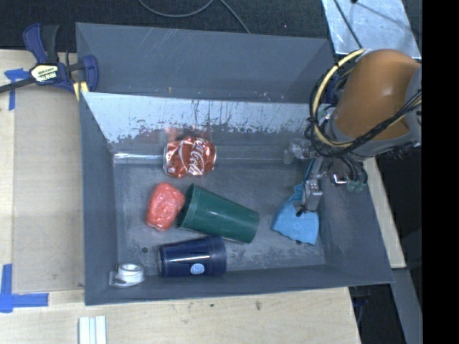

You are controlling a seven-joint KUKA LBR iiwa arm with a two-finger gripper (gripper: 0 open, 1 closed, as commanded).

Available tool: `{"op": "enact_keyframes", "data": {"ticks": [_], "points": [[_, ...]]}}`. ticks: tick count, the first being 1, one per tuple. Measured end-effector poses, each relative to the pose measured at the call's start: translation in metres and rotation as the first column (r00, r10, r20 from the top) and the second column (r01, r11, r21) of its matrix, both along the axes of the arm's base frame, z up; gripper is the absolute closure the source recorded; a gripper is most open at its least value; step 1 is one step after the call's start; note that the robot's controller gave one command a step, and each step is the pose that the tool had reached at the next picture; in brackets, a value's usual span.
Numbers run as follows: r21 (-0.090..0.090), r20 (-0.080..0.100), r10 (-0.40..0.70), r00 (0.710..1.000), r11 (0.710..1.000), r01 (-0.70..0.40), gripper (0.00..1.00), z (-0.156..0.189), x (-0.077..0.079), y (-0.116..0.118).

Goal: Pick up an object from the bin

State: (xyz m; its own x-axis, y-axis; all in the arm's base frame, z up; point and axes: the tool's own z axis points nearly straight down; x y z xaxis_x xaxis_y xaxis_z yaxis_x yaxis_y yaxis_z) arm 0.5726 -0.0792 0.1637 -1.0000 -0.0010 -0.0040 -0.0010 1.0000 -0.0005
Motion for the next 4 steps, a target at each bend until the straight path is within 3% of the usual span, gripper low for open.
{"op": "enact_keyframes", "data": {"ticks": [1,2,3,4], "points": [[0.000,0.000,0.000,1.000,1.000,0.000,0.00,0.000,0.000,0.000],[-0.001,0.005,0.095,0.995,0.995,-0.095,0.00,-0.014,-0.004,-0.007],[-0.004,0.007,0.253,0.967,0.968,-0.253,0.00,-0.060,-0.008,-0.027],[-0.001,-0.002,0.394,0.919,0.919,-0.394,0.00,-0.089,-0.001,-0.033]]}}
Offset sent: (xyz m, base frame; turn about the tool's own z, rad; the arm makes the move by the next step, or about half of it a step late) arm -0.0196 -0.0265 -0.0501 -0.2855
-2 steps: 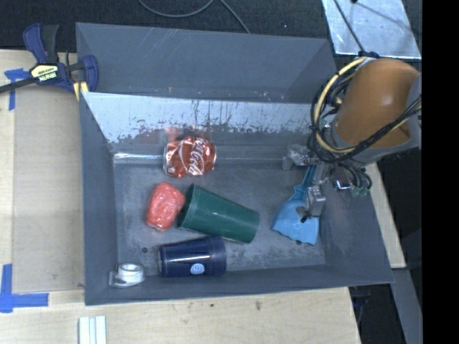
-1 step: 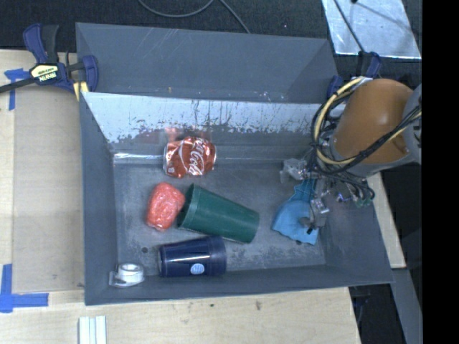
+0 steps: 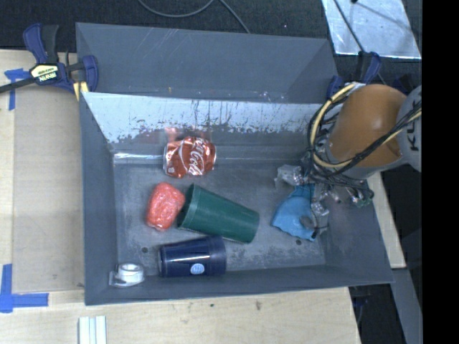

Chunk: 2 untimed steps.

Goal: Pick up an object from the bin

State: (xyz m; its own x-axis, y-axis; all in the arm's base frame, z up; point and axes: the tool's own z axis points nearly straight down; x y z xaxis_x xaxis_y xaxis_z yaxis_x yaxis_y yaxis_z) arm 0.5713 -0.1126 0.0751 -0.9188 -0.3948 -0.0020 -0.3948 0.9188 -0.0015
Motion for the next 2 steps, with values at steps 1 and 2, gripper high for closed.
{"op": "enact_keyframes", "data": {"ticks": [1,2], "points": [[0.005,0.032,0.143,0.989,0.990,-0.143,1.00,0.0008,0.0182,-0.0037],[-0.002,0.017,0.141,0.990,0.990,-0.141,0.00,-0.0029,0.0136,-0.0097]]}}
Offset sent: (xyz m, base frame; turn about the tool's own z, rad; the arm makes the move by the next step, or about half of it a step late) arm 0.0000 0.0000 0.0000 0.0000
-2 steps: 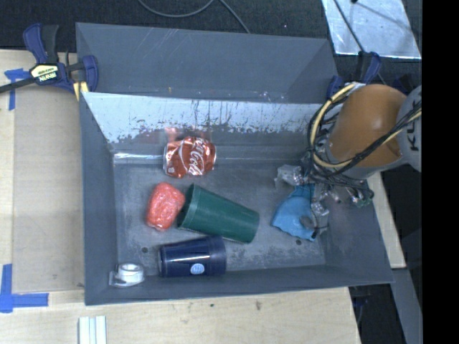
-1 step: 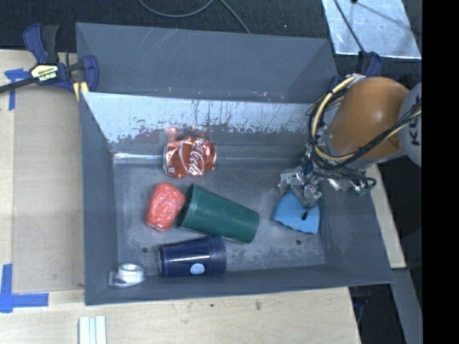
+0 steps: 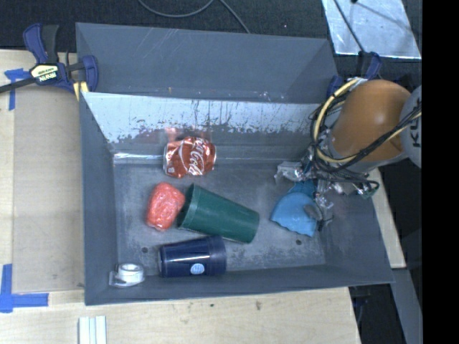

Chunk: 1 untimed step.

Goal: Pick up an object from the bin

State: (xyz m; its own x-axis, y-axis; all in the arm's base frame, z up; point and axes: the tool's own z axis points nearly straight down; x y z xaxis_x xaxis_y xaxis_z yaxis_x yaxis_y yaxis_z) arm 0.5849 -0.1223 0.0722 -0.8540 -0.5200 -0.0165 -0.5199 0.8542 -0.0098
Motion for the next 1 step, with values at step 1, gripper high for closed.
{"op": "enact_keyframes", "data": {"ticks": [1], "points": [[0.000,-0.001,-0.001,1.000,1.000,0.001,0.00,-0.0002,-0.0003,-0.0003]]}}
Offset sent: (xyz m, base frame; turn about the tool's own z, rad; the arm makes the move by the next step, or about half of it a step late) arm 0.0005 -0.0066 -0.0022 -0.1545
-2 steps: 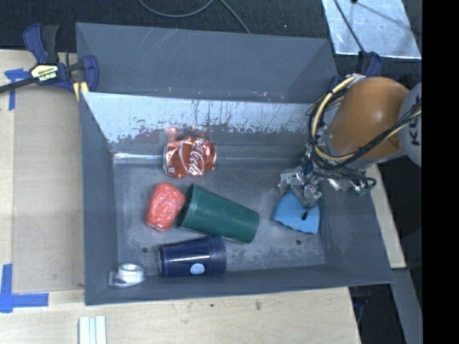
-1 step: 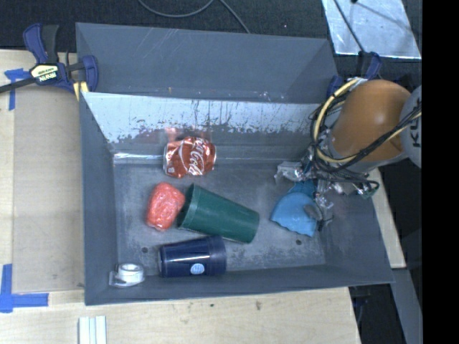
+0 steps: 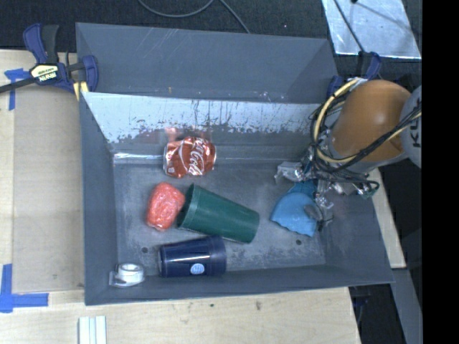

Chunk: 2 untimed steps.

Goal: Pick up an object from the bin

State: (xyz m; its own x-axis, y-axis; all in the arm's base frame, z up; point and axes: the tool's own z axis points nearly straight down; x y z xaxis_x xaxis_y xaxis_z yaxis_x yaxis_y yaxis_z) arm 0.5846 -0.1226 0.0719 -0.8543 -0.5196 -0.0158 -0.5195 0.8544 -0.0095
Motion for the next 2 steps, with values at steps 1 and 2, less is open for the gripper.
{"op": "enact_keyframes", "data": {"ticks": [1,2], "points": [[0.001,0.000,0.077,0.997,0.997,-0.077,0.00,-0.0004,0.0007,-0.0012],[-0.001,0.001,0.206,0.979,0.979,-0.206,0.00,-0.0006,0.0098,0.0017]]}}
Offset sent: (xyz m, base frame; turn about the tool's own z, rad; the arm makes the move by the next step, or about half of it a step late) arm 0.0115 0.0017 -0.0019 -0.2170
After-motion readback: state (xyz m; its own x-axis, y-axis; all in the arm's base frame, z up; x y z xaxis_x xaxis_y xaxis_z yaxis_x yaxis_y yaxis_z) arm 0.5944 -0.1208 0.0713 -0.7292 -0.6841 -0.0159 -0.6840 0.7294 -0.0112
